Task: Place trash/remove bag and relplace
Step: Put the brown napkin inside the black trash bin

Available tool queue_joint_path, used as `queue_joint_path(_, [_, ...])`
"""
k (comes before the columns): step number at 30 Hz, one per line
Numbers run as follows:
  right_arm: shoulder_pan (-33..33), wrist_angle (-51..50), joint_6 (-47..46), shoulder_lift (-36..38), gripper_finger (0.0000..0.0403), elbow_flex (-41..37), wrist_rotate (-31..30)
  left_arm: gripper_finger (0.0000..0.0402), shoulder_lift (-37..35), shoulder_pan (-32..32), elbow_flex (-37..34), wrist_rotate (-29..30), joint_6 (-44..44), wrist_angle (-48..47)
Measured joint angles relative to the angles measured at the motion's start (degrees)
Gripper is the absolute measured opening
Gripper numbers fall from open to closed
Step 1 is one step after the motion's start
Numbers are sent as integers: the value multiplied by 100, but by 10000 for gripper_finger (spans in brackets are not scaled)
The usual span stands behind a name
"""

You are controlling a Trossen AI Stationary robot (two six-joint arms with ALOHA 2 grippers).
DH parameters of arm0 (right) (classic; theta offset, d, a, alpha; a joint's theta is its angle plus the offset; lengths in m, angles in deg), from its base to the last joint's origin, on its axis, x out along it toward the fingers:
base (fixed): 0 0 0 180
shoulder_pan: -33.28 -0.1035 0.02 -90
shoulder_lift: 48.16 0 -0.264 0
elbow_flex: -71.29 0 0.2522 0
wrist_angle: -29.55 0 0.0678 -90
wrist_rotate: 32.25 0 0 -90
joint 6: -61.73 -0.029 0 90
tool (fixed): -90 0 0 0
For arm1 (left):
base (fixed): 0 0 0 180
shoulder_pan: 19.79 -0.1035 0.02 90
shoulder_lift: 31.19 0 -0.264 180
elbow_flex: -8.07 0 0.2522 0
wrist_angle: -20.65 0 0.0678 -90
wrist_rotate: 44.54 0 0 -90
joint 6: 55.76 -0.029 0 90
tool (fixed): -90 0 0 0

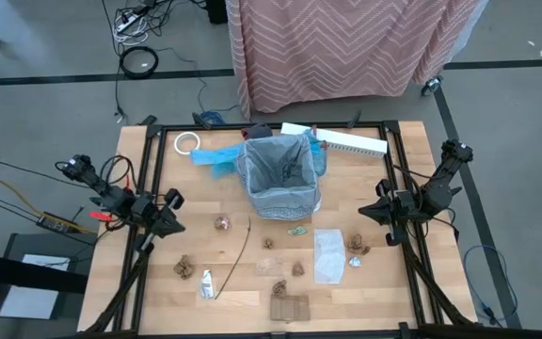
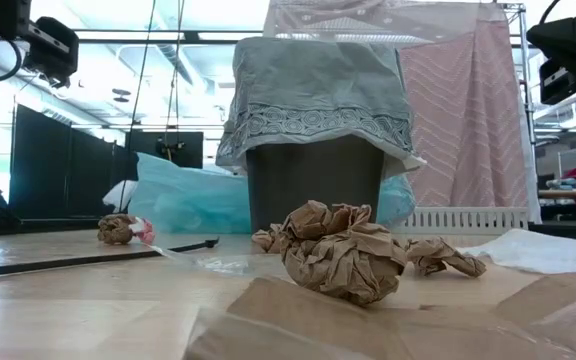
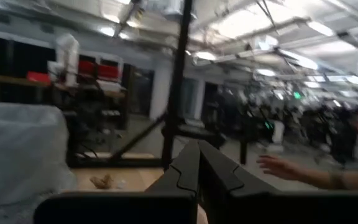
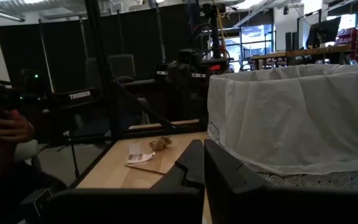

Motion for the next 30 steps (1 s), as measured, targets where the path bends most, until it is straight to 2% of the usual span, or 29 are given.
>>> queue_joint_path(6, [0,-1,8,-2,4,0,0,15,1,-3,0,83,0,378])
queue_joint_path(15, [1,2,920,-2,4,0,-13,15,1,-1,0,162,-108,460])
queue_joint_path(21, [6,155,-160,-2,4,0,-11,15,2,1,0,359,-323,576])
queue_joint_path(30, [10,258,-156,-2,4,0,-9,15,2,-1,0,1164,-308,629])
